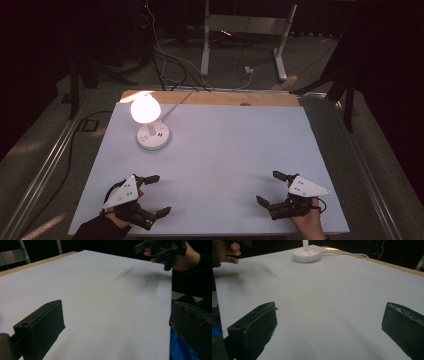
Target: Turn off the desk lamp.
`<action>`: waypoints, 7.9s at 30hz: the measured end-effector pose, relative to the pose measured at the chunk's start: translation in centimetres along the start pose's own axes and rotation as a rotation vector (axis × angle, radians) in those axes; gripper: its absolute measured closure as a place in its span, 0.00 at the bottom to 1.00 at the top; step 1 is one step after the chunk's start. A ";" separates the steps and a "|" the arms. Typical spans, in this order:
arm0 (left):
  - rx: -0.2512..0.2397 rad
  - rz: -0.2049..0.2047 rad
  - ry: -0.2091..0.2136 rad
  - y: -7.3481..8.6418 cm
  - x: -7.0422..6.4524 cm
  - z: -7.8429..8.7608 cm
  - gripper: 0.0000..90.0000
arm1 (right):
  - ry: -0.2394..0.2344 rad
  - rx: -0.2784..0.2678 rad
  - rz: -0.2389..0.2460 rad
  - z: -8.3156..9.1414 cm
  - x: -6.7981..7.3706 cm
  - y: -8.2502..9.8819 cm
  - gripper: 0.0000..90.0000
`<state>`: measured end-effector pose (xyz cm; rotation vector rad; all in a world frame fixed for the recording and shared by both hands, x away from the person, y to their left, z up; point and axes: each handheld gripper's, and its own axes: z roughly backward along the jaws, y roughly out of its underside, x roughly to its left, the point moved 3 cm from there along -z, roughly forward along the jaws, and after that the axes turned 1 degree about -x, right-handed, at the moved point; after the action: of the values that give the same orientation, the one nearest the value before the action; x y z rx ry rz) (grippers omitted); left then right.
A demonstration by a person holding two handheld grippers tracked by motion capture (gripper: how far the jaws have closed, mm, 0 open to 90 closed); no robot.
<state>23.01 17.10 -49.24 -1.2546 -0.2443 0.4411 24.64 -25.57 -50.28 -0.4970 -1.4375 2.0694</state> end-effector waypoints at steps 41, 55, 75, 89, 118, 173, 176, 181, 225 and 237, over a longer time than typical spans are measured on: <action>-0.055 0.034 -0.157 -3.7 4.1 -0.2 0.01 | 0.000 -0.019 -0.017 0.1 -0.1 -0.2 0.00; -0.051 0.048 -0.218 -4.1 6.0 -1.2 0.01 | -0.002 -0.019 -0.014 0.1 0.0 -0.2 0.00; -0.024 0.089 -0.289 -3.5 9.2 -2.9 0.01 | -0.011 -0.020 -0.020 0.1 0.0 -0.3 0.00; -0.008 0.156 -0.352 -2.5 12.8 -3.7 0.03 | -0.015 -0.012 -0.021 0.1 0.0 -0.2 0.00; 0.127 0.249 -0.518 -1.6 15.7 -5.0 0.46 | -0.019 -0.016 -0.028 0.1 -0.1 -0.2 0.00; 0.251 0.254 -0.537 1.0 17.3 -5.6 1.00 | -0.018 -0.011 -0.029 0.1 -0.1 -0.2 0.00; 0.252 0.255 -0.533 0.9 17.3 -5.6 1.00 | -0.016 -0.013 -0.028 0.1 -0.1 -0.2 0.00; 0.260 0.256 -0.531 0.9 17.3 -5.7 1.00 | -0.017 -0.011 -0.030 0.1 -0.1 -0.1 0.00; 0.250 0.239 -0.529 0.4 17.1 -5.1 1.00 | -0.018 -0.009 -0.027 0.1 -0.1 -0.1 0.00; 0.269 0.235 -0.532 0.9 17.2 -5.5 1.00 | -0.020 -0.008 -0.030 0.1 -0.1 -0.1 0.00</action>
<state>40.46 20.30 -52.85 -0.8865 -0.4725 0.9800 24.66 -25.63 -50.12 -0.4568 -1.4566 2.0517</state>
